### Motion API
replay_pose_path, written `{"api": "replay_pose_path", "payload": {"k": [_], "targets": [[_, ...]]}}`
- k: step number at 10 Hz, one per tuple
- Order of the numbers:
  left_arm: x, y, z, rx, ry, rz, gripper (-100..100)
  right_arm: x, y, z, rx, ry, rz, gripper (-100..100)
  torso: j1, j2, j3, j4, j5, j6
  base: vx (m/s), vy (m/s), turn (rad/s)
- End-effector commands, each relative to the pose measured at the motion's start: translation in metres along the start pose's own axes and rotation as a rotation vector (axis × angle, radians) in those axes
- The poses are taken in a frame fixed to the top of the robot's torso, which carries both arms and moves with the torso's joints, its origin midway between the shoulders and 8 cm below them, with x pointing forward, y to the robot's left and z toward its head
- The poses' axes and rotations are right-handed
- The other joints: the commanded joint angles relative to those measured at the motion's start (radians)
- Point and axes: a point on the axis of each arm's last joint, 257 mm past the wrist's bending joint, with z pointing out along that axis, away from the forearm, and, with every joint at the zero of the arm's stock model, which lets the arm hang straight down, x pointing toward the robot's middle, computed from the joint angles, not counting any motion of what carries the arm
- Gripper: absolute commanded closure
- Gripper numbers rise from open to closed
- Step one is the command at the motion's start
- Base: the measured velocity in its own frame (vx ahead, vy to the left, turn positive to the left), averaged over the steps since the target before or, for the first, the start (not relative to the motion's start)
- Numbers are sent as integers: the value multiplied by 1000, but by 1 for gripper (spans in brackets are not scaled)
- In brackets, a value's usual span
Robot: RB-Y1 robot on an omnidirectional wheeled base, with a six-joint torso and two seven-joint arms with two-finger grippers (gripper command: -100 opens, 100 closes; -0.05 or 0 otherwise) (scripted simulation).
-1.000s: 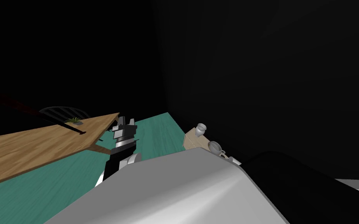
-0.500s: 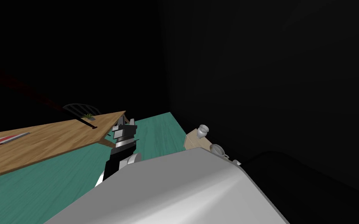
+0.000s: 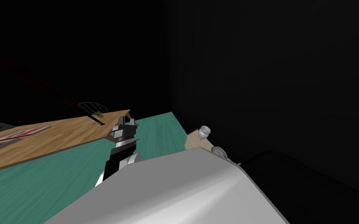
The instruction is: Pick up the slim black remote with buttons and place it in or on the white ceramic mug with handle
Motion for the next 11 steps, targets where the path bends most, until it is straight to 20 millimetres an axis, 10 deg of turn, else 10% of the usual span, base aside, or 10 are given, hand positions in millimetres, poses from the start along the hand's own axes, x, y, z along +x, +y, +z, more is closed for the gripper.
{"api": "replay_pose_path", "payload": {"k": [1,4,5,6,10,11], "targets": [[0,0,0,0,0,0,0,-11,4,2,6,-40,78,-100,0,0,0,0,0,0,-9,-13,110],[0,0,0,0,0,0,0,-18,6,2,10,-62,121,-100,-1,0,0,0,0,0,-4,-16,71],[0,0,0,0,0,0,0,-19,6,2,11,-65,127,0,0,-1,0,0,0,0,0,0,0],[0,0,0,0,0,0,0,-27,0,12,11,-65,121,-100,1,-1,0,0,0,0,3,-35,-43],[0,0,0,0,0,0,0,-34,-3,19,12,-67,119,-100,0,0,0,0,0,0,-2,-12,10],[0,0,0,0,0,0,0,-35,-3,19,12,-65,117,100,1,0,0,0,0,0,0,0,0]]}}
